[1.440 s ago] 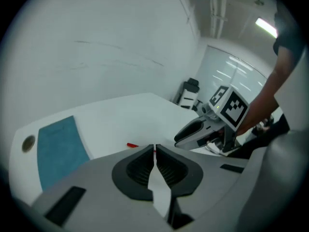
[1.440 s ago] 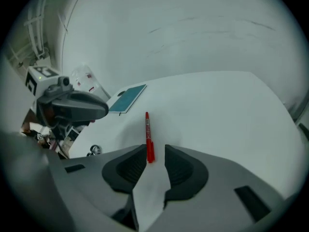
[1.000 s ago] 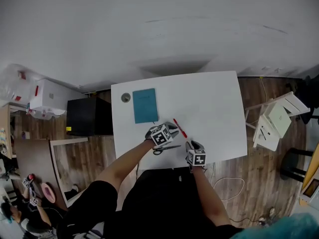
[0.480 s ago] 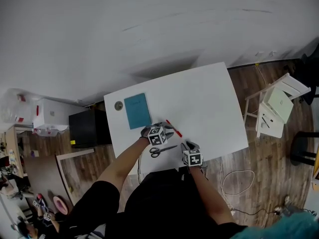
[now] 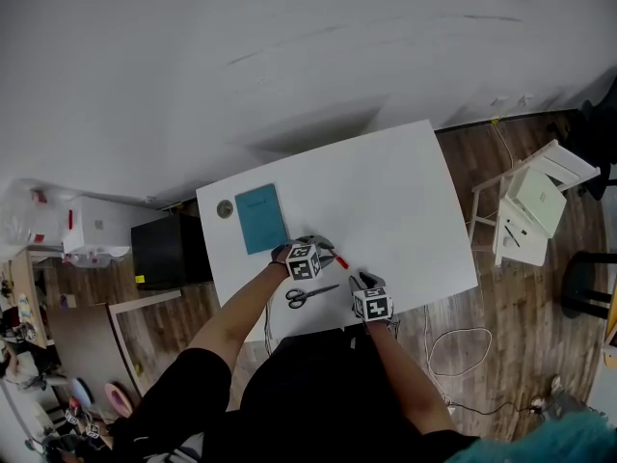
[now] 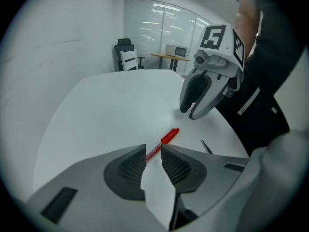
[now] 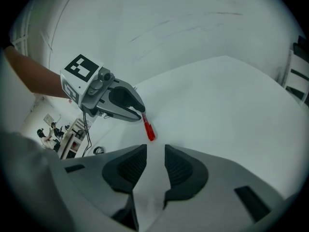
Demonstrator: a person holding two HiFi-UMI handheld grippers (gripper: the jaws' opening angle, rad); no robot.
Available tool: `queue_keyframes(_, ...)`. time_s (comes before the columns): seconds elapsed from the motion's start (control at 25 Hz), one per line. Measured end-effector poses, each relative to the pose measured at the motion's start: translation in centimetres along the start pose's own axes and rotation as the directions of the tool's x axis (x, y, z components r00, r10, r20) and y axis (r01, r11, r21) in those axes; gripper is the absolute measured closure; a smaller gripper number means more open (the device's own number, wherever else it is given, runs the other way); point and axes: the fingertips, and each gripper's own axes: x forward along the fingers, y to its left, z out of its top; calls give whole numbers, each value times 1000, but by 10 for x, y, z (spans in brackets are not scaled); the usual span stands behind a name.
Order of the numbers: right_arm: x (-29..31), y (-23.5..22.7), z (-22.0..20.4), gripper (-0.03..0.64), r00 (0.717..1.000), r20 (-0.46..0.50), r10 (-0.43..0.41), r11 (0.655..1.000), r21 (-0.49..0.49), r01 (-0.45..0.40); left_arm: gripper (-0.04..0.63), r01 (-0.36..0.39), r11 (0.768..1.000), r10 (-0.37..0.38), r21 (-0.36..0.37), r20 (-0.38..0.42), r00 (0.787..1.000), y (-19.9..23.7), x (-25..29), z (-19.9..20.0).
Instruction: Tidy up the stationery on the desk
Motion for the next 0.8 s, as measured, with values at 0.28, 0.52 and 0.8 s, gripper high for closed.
queue_keyframes(0.28, 24, 11, 16, 488, 1000, -17, -5, 979, -202, 1, 506, -40, 981, 56, -192, 80, 995, 11, -10, -6)
queue_keyframes(0.52, 35, 18, 16, 497, 998, -66, 2, 981, -195, -15, 508, -103, 901, 163, -422, 107, 981, 40, -14, -20)
queue_keyframes(0.8, 40, 12, 11, 545, 994, -99, -41, 979, -201, 21, 511, -55, 807, 159, -589, 128, 979, 54, -9, -28)
